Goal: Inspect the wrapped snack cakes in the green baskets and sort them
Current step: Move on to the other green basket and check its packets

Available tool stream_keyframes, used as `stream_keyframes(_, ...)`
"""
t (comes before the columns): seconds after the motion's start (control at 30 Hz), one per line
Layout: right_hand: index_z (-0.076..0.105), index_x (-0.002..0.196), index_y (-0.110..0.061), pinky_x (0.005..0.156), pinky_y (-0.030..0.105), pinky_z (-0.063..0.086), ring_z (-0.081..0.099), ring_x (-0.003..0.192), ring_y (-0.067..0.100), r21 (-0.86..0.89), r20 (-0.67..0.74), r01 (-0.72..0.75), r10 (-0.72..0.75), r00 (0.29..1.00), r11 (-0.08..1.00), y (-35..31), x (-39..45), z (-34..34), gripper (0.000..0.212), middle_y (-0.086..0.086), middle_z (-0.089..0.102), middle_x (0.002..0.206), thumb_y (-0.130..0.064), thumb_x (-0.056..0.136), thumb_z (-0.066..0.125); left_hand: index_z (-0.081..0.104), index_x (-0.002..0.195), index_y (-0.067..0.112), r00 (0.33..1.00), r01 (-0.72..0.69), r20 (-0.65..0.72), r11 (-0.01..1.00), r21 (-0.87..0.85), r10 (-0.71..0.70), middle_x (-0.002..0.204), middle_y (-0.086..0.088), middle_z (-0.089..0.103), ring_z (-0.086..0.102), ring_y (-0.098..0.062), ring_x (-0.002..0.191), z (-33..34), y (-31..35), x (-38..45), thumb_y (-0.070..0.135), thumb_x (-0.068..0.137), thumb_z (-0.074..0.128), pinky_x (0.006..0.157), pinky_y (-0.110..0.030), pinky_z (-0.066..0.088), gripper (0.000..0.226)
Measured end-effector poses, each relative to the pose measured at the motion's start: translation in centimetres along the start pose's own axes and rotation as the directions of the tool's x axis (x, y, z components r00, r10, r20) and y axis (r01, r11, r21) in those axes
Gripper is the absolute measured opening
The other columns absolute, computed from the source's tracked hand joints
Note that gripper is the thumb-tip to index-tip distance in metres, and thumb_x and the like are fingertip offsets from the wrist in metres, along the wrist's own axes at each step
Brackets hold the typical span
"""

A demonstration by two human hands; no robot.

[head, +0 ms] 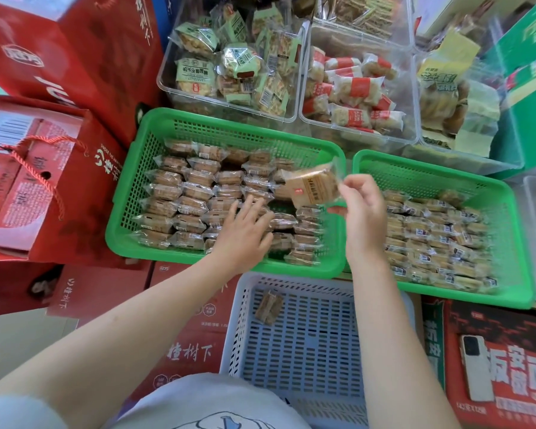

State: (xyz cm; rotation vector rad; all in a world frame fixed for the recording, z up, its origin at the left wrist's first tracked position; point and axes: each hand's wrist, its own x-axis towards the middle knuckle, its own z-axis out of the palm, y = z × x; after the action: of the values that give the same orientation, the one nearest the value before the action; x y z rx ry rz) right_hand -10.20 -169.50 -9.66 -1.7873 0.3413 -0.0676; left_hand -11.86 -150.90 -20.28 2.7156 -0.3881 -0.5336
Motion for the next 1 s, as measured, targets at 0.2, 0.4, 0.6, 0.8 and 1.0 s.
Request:
stream_keyframes(0.2, 0.059, 0.075, -0.017, 0.066, 0.033, 0.051, 0.061, 0.084, 0.022, 0.482, 0.07, -0.294, 0.298, 0.952, 0.825, -0.3, -6.0, -0.9, 0.029, 0.007, 0.064, 0.087, -0.003, 0.098, 0.05, 0.066, 0.117, 0.022, 0.942, 0.252, 0.256, -0.046, -0.967, -0.218, 0.117, -0.004, 0.073, 0.069, -0.019, 0.109, -6.9, 4.3, -4.7, 0.045, 0.106, 0.039, 0.091, -0.039, 0.056, 0.037)
stream_keyframes(0.4, 0.058, 0.073, -0.015, 0.07, 0.033, 0.046, 0.057, 0.076, 0.02, 0.653, 0.28, -0.483, 0.407, 0.869, 0.583, -0.5, -10.3, -0.2, 0.015, 0.003, 0.063, 0.075, -0.01, 0.087, 0.056, 0.063, 0.13, 0.017, 0.964, 0.219, 0.255, -0.311, -0.925, -0.079, 0.12, -0.012, 0.071, 0.07, -0.025, 0.105, -6.8, 2.9, -9.4, 0.026, 0.089, 0.064, 0.08, -0.04, 0.063, 0.041)
stream_keyframes(0.6, 0.06, 0.093, -0.012, 0.07, 0.029, 0.048, 0.059, 0.079, 0.013, 0.407, 0.189, -0.303, 0.245, 0.951, 0.862, -0.7, -12.9, -0.3, 0.019, -0.001, 0.064, 0.082, -0.03, 0.093, 0.058, 0.064, 0.118, 0.018, 0.967, 0.176, 0.239, -0.446, -0.877, -0.088, 0.106, -0.007, 0.075, 0.074, -0.02, 0.09, -6.6, 2.7, -12.5, 0.022, 0.092, 0.061, 0.067, -0.028, 0.06, 0.027)
stream_keyframes(0.8, 0.06, 0.089, -0.015, 0.069, 0.03, 0.048, 0.058, 0.079, 0.014, 0.183, 0.048, -0.194, 0.188, 0.981, 0.964, -0.8, -15.8, 0.6, 0.014, 0.005, 0.063, 0.087, -0.02, 0.101, 0.055, 0.062, 0.123, 0.014, 0.981, 0.158, 0.192, -0.436, -0.886, -0.036, 0.109, -0.009, 0.075, 0.074, -0.02, 0.091, -6.6, 3.5, -15.1, 0.021, 0.088, 0.062, 0.074, -0.027, 0.061, 0.036)
stream_keyframes(1.0, 0.043, 0.093, -0.013, 0.05, 0.028, 0.035, 0.047, 0.059, 0.013, -0.449, -0.01, 0.253, -0.288, 0.958, 0.857, -0.4, -18.5, 0.3, 0.013, 0.001, 0.049, 0.072, -0.014, 0.105, 0.042, 0.062, 0.131, 0.008, 0.968, 0.176, 0.234, -0.429, -0.886, -0.087, 0.114, -0.016, 0.073, 0.073, -0.02, 0.091, -5.6, 3.0, -17.6, 0.01, 0.093, 0.062, 0.067, -0.027, 0.061, 0.038)
